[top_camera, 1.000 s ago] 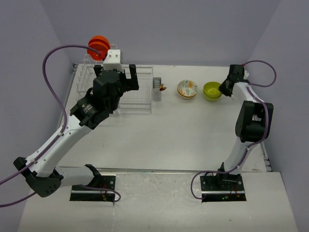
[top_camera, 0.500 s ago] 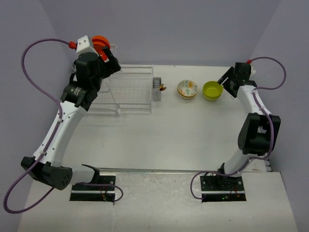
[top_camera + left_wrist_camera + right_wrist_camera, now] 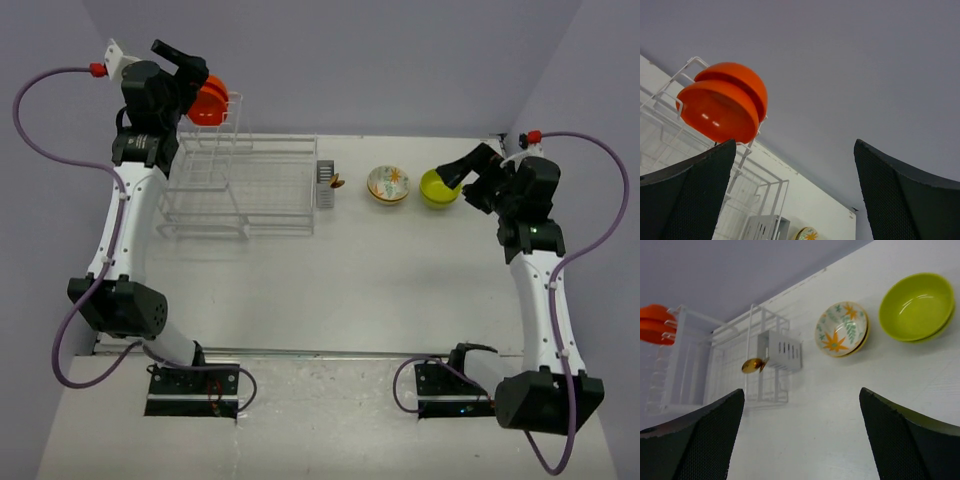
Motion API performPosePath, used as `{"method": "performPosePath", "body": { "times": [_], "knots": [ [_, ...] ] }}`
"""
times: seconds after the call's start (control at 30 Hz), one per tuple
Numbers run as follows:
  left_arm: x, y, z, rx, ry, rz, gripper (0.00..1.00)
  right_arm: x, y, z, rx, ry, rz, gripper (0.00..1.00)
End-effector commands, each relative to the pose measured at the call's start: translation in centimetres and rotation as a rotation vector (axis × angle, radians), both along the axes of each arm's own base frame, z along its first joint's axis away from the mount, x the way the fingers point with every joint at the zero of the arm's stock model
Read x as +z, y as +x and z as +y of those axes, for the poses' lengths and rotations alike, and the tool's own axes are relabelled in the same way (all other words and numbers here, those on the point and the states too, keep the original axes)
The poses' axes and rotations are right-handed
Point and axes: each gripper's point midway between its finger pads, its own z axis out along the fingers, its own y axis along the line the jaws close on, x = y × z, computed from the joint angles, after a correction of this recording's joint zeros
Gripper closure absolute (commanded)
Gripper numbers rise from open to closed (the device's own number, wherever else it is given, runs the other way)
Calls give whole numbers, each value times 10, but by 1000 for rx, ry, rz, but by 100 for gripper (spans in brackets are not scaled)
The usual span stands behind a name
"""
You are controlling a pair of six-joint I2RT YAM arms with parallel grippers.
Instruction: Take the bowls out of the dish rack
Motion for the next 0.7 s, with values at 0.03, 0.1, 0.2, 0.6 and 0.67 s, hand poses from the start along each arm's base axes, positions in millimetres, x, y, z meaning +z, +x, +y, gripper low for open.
{"method": "performPosePath", "body": {
  "times": [0.03,0.1,0.2,0.6,0.67],
  "knots": [
    [0,35,1,6,-157,-34,0,22,-37,47,241,112,-101,3],
    [-4,44,3,23,-193,-43,1,31,-49,54,280,116,-135,3],
    [-17,54,6,50,-238,-25,2,39,-58,57,300,114,-157,3],
    [-73,97,21,111,-311,24,24,57,-76,60,306,89,-212,3],
    [-71,97,26,119,-303,7,29,59,-77,57,295,76,-221,3]
  ]
}}
